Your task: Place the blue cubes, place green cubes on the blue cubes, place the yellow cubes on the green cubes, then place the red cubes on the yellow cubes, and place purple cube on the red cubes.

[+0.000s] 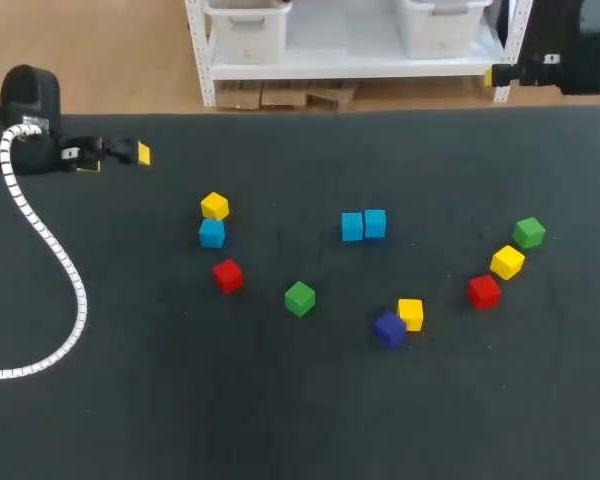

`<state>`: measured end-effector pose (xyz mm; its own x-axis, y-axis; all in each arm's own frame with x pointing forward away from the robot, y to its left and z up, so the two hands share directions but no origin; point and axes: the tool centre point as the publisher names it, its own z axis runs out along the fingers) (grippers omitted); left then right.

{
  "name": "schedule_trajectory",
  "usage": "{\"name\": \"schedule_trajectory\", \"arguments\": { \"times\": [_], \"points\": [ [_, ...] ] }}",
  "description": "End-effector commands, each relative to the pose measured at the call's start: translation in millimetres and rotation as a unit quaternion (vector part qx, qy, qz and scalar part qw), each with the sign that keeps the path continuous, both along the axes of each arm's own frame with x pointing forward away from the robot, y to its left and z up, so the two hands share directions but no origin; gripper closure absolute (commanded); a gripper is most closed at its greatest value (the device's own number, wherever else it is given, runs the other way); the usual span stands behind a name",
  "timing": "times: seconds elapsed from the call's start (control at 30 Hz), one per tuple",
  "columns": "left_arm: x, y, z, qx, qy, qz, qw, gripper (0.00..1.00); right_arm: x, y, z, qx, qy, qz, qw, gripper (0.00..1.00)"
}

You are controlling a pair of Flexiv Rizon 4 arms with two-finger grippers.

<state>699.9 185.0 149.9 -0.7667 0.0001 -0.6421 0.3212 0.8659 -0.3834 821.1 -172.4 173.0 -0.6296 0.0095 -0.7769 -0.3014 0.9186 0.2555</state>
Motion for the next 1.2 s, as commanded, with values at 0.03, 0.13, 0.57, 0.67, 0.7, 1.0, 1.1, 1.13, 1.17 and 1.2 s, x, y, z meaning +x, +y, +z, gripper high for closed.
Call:
{"name": "schedule_trajectory", "arguments": {
  "times": [0.03,0.13,0.57,0.67,0.7,1.0,1.1,1.13,1.17,1.2],
  "points": [
    [0.0,0.0,0.0,0.0,0.0,0.0,1.0,0.0,9.2,5.5,-4.3,0.005,-0.057,-0.042,0.997,0.0],
    [0.0,0.0,0.0,0.0,0.0,0.0,1.0,0.0,13.3,0.8,-1.1,0.011,-0.065,-0.054,0.996,0.0],
    [0.0,0.0,0.0,0.0,0.0,0.0,1.0,0.0,21.2,-26.7,10.8,0.04,-0.089,-0.107,0.99,0.0],
    [0.0,0.0,0.0,0.0,0.0,0.0,1.0,0.0,23.7,-33.3,13.3,0.042,-0.092,-0.115,0.988,0.0],
    [0.0,0.0,0.0,0.0,0.0,0.0,1.0,0.0,24.0,-34.1,13.7,0.042,-0.093,-0.116,0.988,0.0],
    [0.0,0.0,0.0,0.0,0.0,0.0,1.0,0.0,24.3,-34.6,14.4,0.041,-0.094,-0.116,0.988,0.0],
    [0.0,0.0,0.0,0.0,0.0,0.0,1.0,0.0,24.3,-34.6,14.4,0.041,-0.094,-0.116,0.988,0.0],
    [0.0,0.0,0.0,0.0,0.0,0.0,1.0,0.0,24.3,-34.6,14.4,0.041,-0.094,-0.116,0.988,0.0],
    [0.0,0.0,0.0,0.0,0.0,0.0,1.0,0.0,24.3,-34.6,14.4,0.041,-0.094,-0.116,0.988,0.0],
    [0.0,0.0,0.0,0.0,0.0,0.0,1.0,0.0,24.3,-34.6,14.4,0.041,-0.094,-0.116,0.988,0.0]
  ]
}}
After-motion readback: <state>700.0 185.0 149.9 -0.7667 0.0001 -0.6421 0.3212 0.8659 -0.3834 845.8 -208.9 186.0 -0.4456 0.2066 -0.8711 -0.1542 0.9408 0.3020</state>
